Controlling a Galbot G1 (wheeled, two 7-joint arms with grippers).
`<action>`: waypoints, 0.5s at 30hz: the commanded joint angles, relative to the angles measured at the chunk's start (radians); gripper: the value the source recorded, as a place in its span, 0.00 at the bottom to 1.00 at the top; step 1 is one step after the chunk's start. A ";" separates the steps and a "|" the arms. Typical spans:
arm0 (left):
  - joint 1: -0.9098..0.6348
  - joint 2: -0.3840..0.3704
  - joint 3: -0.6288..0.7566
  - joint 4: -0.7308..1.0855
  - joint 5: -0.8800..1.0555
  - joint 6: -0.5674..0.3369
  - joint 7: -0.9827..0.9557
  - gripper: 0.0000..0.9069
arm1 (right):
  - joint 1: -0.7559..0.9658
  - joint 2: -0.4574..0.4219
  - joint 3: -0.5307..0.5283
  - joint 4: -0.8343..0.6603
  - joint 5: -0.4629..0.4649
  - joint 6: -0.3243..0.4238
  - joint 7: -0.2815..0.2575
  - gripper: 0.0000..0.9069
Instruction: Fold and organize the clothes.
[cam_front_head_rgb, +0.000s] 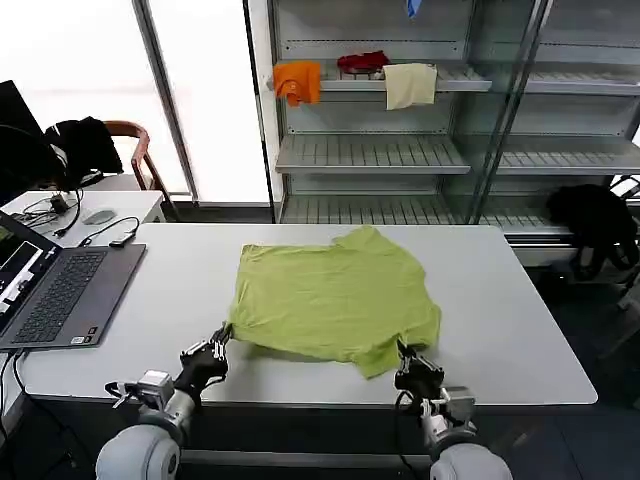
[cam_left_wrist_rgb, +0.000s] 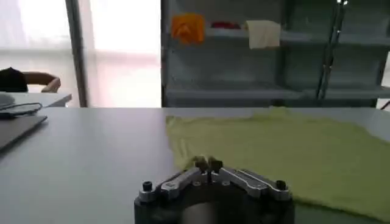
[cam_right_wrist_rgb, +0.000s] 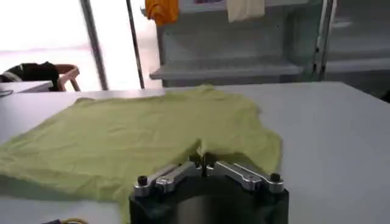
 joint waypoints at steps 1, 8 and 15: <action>-0.160 0.001 0.000 0.110 -0.068 0.016 0.000 0.00 | 0.163 0.009 0.007 -0.083 0.012 -0.035 0.002 0.00; -0.203 -0.003 0.007 0.177 -0.069 0.013 -0.002 0.00 | 0.253 0.009 0.017 -0.188 0.014 -0.035 -0.002 0.00; -0.241 -0.006 0.018 0.233 -0.044 0.017 -0.007 0.01 | 0.331 0.013 0.021 -0.287 0.009 -0.034 -0.006 0.00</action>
